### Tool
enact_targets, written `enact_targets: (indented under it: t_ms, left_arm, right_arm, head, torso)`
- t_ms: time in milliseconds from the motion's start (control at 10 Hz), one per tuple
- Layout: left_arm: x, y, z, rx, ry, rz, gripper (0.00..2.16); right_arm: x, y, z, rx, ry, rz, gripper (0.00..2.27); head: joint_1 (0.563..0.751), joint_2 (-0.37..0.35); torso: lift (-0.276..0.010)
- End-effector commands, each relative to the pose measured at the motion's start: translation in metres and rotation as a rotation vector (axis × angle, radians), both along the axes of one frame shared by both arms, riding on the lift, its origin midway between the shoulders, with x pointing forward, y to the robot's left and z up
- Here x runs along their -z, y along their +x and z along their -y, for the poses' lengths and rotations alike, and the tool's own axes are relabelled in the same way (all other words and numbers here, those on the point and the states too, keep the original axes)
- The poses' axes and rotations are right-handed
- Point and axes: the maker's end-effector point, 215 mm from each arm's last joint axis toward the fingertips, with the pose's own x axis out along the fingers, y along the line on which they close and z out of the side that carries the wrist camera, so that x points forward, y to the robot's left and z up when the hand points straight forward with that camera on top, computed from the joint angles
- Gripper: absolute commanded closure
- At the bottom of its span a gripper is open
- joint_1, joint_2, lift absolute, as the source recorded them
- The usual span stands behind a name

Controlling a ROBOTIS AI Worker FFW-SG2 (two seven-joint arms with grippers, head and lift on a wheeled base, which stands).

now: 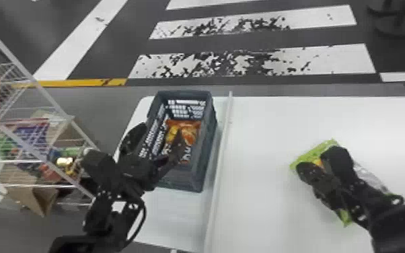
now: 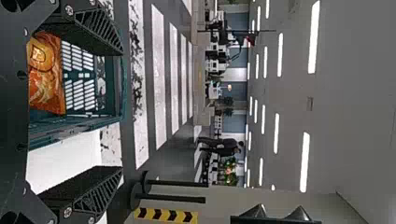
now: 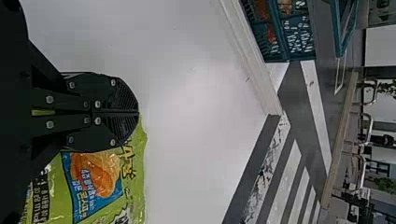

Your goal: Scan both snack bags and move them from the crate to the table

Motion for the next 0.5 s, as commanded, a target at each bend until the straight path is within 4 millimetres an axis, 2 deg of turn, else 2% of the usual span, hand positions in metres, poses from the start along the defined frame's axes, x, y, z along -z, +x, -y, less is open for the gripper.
enact_targets:
  t_ms: [0, 400]
  left_arm:
    - [0.0, 0.0, 0.001, 0.001, 0.0, 0.0, 0.13]
    - [0.004, 0.0, 0.003, 0.005, -0.005, -0.006, 0.13]
  right_arm:
    - [0.0, 0.006, 0.011, 0.01, -0.015, 0.0, 2.26]
    - [0.001, 0.018, 0.03, 0.046, -0.039, 0.008, 2.25]
  head:
    - [0.695, 0.219]
    - [0.695, 0.185]
  torso:
    - [-0.035]
    - [-0.035]
